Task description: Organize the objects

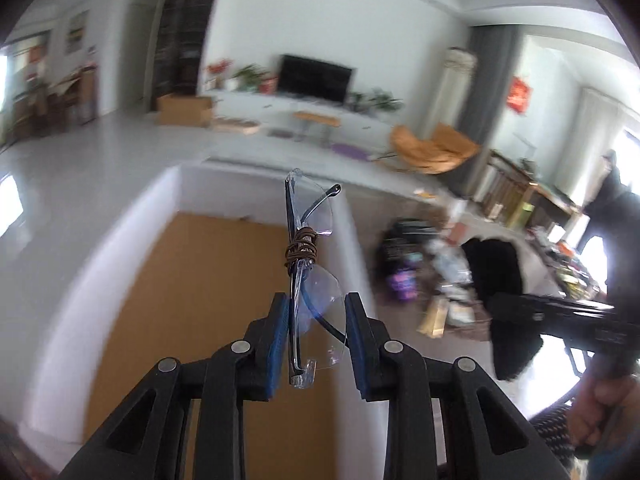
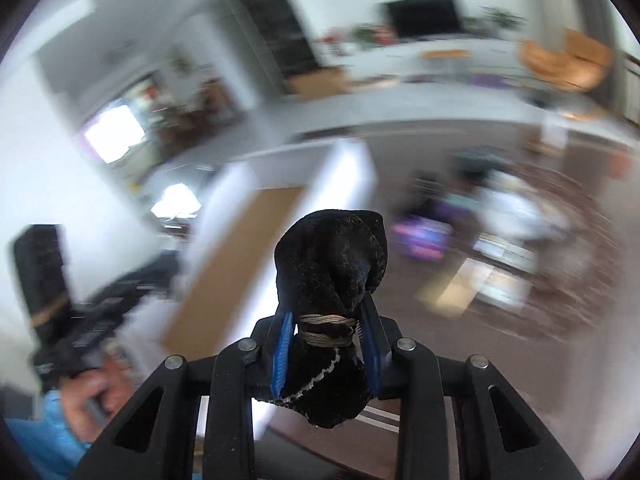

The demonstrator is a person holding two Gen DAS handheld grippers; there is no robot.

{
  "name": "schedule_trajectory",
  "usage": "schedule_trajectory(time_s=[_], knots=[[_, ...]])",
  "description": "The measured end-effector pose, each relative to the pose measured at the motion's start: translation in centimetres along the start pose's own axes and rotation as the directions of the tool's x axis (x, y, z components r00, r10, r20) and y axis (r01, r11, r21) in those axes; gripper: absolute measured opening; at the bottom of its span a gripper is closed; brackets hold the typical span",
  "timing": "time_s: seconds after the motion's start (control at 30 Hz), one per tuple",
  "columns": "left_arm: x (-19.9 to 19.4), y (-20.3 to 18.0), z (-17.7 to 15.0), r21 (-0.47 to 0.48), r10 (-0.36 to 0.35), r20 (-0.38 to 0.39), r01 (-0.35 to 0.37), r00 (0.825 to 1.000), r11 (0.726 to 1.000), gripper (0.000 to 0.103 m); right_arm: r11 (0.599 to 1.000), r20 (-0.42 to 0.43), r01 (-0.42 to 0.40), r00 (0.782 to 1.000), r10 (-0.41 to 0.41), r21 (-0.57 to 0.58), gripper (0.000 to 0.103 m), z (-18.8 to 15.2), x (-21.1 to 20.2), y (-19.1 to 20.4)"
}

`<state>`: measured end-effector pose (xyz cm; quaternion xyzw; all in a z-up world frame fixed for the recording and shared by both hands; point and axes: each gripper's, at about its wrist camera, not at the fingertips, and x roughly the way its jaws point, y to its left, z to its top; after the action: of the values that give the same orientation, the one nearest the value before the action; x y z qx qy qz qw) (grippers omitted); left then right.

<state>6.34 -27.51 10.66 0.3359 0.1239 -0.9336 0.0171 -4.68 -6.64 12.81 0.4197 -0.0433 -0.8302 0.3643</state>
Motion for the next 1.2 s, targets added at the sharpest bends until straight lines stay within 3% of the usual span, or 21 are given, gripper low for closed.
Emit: schedule_trajectory(time_s=[0.07, 0.13, 0.17, 0.2, 0.23, 0.3, 0.43, 0.53, 0.6, 0.67, 0.7, 0.77, 0.83, 0.9, 0.97, 1.07, 1.13, 1.2], knots=[[0.9, 3.0, -0.8, -0.045, 0.066, -0.064, -0.069, 0.996, 0.997, 0.029, 0.996, -0.032, -0.047, 0.999, 0.044, -0.079, 0.031, 0.8, 2.9, 4.0], [2.0, 4.9, -1.7, -0.065, 0.161, -0.121, -0.169, 0.980, 0.983, 0.031, 0.986, -0.077, -0.072, 0.995, 0.061, -0.153, 0.033, 0.8, 6.4, 7.5], [2.5, 5.6, -2.1, -0.076, 0.200, -0.147, -0.213, 0.969, 0.974, 0.035, 0.982, -0.113, -0.086, 0.991, 0.067, -0.168, 0.043, 0.6, 8.2, 8.5], [2.9, 6.2, -2.4, -0.094, 0.215, -0.166, -0.232, 0.962, 0.968, 0.048, 0.981, -0.145, -0.098, 0.987, 0.073, -0.168, 0.051, 0.1, 9.4, 9.0], [3.0, 6.6, -2.5, -0.112, 0.210, -0.170, -0.231, 0.963, 0.967, 0.062, 0.982, -0.171, -0.108, 0.982, 0.081, -0.157, 0.063, -0.1, 10.5, 9.1], [2.9, 6.4, -2.6, -0.134, 0.195, -0.147, -0.215, 0.970, 0.967, 0.071, 0.986, -0.165, -0.108, 0.982, 0.086, -0.128, 0.065, -0.6, 10.8, 8.2], [2.9, 1.8, -2.2, -0.043, 0.175, -0.091, -0.179, 0.980, 0.983, 0.071, 0.994, -0.054, -0.010, 0.999, 0.004, -0.106, 0.081, -1.5, 7.3, 4.3], [2.7, -4.0, -1.7, 0.037, 0.037, -0.072, -0.034, 0.997, 0.999, 0.071, 0.989, 0.057, 0.133, 0.990, -0.129, -0.072, 0.093, -3.1, 3.8, -1.2], [2.6, -9.3, -1.7, 0.108, -0.103, -0.090, 0.112, 0.991, 0.988, 0.077, 0.967, 0.099, 0.255, 0.962, -0.253, -0.015, 0.096, -5.2, 1.5, -6.1], [2.9, -14.1, -2.6, 0.169, -0.216, -0.130, 0.236, 0.968, 0.957, 0.093, 0.930, 0.083, 0.364, 0.926, -0.368, 0.055, 0.096, -7.4, 0.4, -10.9], [3.4, -16.2, -3.2, 0.194, -0.259, -0.152, 0.286, 0.954, 0.938, 0.101, 0.903, 0.060, 0.420, 0.903, -0.426, 0.093, 0.096, -8.9, 0.0, -13.7], [5.0, -20.3, -4.7, 0.241, -0.303, -0.208, 0.349, 0.930, 0.906, 0.103, 0.852, 0.015, 0.502, 0.860, -0.510, 0.150, 0.096, -11.5, -0.9, -17.6], [7.6, -23.4, -7.2, 0.295, -0.276, -0.239, 0.340, 0.931, 0.893, 0.103, 0.802, -0.033, 0.558, 0.824, -0.565, 0.214, 0.096, -14.1, -2.1, -21.6], [10.9, -25.1, -9.6, 0.331, -0.210, -0.245, 0.285, 0.946, 0.899, 0.102, 0.770, -0.057, 0.587, 0.803, -0.593, 0.252, 0.096, -15.6, -2.9, -24.3], [14.5, -25.9, -11.1, 0.334, -0.158, -0.269, 0.246, 0.950, 0.910, 0.102, 0.755, -0.062, 0.597, 0.794, -0.605, 0.270, 0.096, -16.4, -3.8, -25.7], [18.8, -26.0, -12.3, 0.299, -0.110, -0.323, 0.211, 0.940, 0.931, 0.102, 0.747, -0.068, 0.611, 0.784, -0.617, 0.263, 0.096, -16.7, -4.4, -27.2], [19.3, -26.0, -12.7, 0.298, -0.089, -0.328, 0.192, 0.940, 0.935, 0.102, 0.741, -0.083, 0.626, 0.774, -0.627, 0.243, 0.096, -16.5, -4.2, -27.8], [20.5, -26.8, -13.0, 0.320, -0.056, -0.334, 0.169, 0.941, 0.932, 0.102, 0.724, -0.102, 0.657, 0.752, -0.652, 0.212, 0.096, -15.6, -3.3, -28.6]])
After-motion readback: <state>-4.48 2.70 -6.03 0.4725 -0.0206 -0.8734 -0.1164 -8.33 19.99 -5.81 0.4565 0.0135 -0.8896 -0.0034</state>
